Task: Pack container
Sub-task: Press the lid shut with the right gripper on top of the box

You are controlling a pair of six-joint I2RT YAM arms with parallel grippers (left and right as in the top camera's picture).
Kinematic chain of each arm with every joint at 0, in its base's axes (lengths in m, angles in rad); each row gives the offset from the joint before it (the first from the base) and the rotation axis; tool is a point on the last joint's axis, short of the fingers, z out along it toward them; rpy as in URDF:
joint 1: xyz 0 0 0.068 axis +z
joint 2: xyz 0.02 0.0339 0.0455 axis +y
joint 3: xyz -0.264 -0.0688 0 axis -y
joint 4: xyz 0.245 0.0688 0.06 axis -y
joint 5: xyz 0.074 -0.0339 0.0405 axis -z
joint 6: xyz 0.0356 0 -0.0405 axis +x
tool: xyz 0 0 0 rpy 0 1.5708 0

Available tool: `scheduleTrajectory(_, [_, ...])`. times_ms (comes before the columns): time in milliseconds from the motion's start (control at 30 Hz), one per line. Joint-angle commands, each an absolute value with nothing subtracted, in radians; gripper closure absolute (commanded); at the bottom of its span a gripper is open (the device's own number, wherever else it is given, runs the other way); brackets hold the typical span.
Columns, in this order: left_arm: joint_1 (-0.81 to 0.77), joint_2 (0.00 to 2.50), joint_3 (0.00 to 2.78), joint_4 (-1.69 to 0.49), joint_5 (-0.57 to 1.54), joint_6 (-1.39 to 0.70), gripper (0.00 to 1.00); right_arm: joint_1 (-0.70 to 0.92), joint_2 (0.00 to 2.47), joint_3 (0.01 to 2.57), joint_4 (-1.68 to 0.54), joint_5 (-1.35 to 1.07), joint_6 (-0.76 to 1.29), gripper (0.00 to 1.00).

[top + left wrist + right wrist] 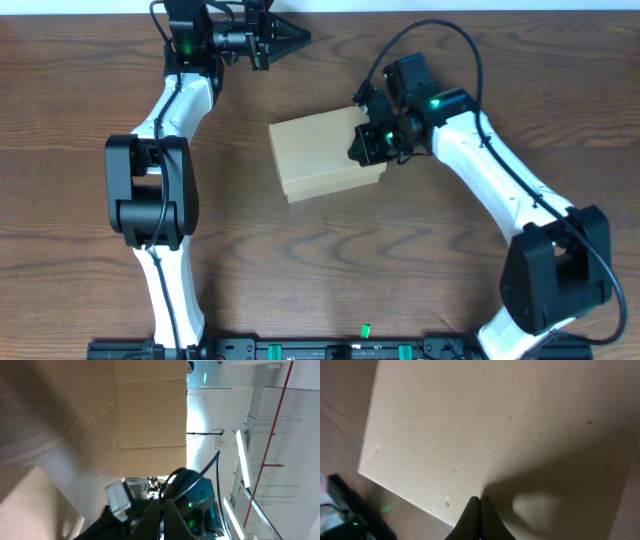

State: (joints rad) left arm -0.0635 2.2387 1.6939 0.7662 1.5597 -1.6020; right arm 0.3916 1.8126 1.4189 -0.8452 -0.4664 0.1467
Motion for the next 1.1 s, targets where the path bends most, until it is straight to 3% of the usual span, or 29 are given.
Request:
scheduleTrajectory(0, [-0.060,2.255,1.722,0.770,1.531,-1.559,0.95,0.430,1.800,1.428,-0.859,-0.376,0.122,0.99])
scheduleTrajectory(567, [-0.059,2.255,1.722,0.760,1.526,-1.540,0.95,0.493,1.883,1.421,-0.875,-0.258,0.122,0.99])
scheduleTrajectory(1067, [-0.059,2.255,1.722,0.760,1.545,-1.521,0.94,0.505,1.812,1.462,-0.842,-0.236,0.121,0.99])
